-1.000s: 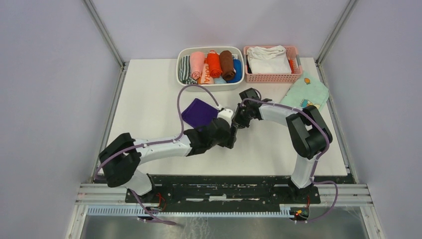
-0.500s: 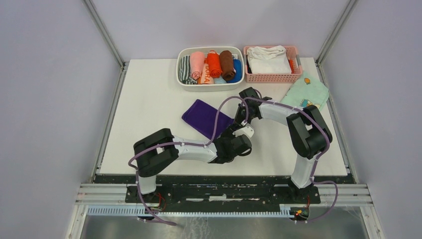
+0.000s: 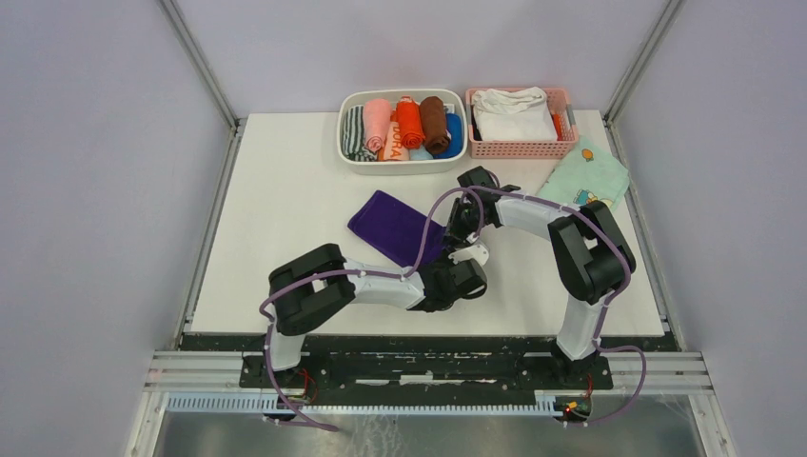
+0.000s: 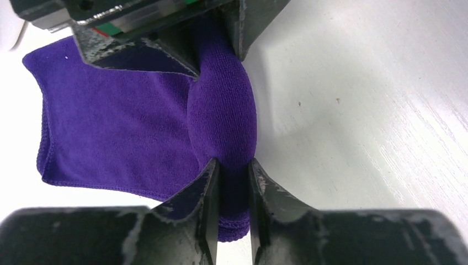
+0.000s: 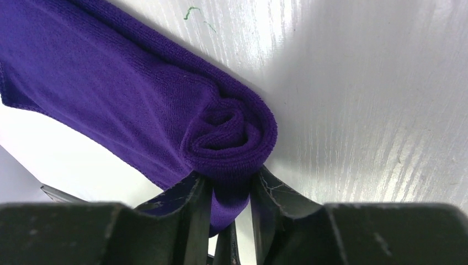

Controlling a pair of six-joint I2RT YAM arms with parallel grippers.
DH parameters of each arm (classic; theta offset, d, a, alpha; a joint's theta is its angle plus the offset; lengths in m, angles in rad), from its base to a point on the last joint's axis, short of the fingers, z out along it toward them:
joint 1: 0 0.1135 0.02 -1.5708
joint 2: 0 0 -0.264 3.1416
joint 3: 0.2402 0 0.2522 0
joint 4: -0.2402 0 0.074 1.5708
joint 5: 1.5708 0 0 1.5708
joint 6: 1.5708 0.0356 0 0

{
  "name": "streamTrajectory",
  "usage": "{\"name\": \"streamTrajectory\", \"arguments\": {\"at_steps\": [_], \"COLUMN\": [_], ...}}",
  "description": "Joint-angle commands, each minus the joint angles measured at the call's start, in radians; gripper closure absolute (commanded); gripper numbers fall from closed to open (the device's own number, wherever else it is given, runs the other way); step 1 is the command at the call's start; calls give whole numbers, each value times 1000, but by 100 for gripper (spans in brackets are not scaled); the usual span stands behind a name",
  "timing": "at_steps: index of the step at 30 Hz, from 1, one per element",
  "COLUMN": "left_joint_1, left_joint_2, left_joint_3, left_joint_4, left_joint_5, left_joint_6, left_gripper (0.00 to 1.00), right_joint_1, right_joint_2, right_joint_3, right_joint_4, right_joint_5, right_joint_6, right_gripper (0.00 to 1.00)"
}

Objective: Roll the towels
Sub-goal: Roll the towel at the center of the board.

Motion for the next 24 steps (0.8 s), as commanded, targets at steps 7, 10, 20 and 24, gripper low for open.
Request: {"name": "streamTrajectory", "arguments": {"at_steps": [7, 10, 20, 24], "left_joint_1": [168, 276, 547, 625], "left_joint_2": [-178, -234, -226, -174], "left_joint_3": [-107, -177, -325, -380], "left_joint_4": [73, 161, 452, 614], "left_joint_5": [466, 693, 1220, 1355], "left_joint_6": [-167, -230, -495, -637], "left_gripper": [79, 80, 82, 82], "right_joint_1": [-10, -38, -80, -86], "right_joint_2": [-121, -167, -174, -141], "right_joint_3": [-20, -81, -257, -295], "right_joint_4": [169, 263, 570, 676], "right_joint_5": [-59, -87, -209, -235], "right_joint_6": [-81, -56, 32, 65], "right_gripper": [47, 41, 30, 29]}}
